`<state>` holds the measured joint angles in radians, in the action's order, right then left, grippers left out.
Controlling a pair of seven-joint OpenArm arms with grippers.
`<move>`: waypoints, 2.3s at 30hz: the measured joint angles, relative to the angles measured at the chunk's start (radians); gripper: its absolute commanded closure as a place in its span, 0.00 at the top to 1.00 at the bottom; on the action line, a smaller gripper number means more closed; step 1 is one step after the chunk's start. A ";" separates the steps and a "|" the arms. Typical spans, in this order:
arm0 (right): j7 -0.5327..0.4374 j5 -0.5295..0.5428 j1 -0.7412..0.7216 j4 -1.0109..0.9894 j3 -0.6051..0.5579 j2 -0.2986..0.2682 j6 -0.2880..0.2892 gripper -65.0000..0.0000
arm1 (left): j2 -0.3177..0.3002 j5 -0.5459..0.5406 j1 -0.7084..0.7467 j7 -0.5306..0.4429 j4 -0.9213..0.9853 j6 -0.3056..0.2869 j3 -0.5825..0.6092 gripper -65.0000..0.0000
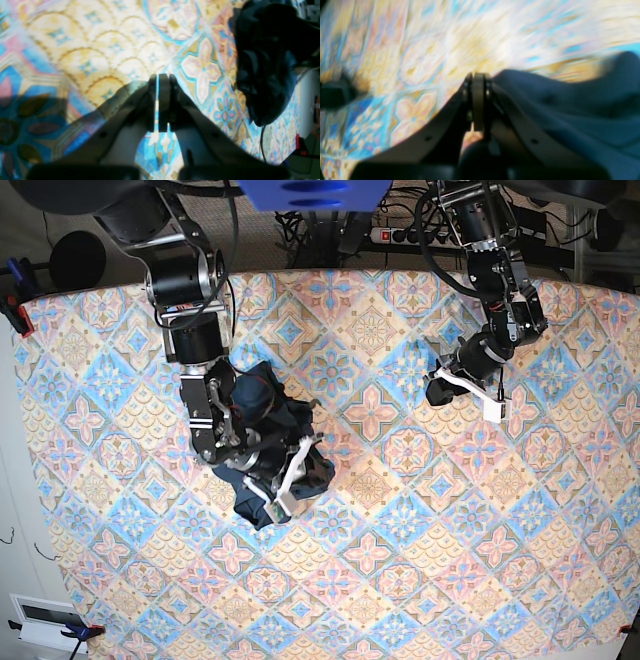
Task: Layout the t-shirt on the table in an organized manner, then fold the t-shirt properly
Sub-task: 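Fold the bundle's loose flap over with the right gripper and press it flat, then release the bundle and lift the right gripper off the shirt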
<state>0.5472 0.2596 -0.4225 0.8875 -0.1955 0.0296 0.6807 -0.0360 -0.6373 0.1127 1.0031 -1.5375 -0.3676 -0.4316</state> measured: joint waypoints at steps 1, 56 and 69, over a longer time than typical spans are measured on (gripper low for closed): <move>-0.013 0.000 0.009 -0.021 -0.003 0.004 0.000 0.00 | 0.000 0.000 -0.001 0.000 0.000 0.000 0.000 0.00; -0.032 0.008 0.126 0.322 0.245 -0.171 0.014 0.00 | -0.008 -0.104 0.037 0.000 0.000 0.000 0.000 0.00; -0.193 -0.008 0.002 -0.086 0.243 -0.190 0.011 0.00 | -0.009 -0.105 0.048 0.000 0.000 0.000 0.001 0.00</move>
<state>0.3546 0.2516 -0.4202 0.8013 0.0475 -0.1604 0.6918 -0.0448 -0.7422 0.1604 1.0027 -1.5375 -0.3676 -0.4309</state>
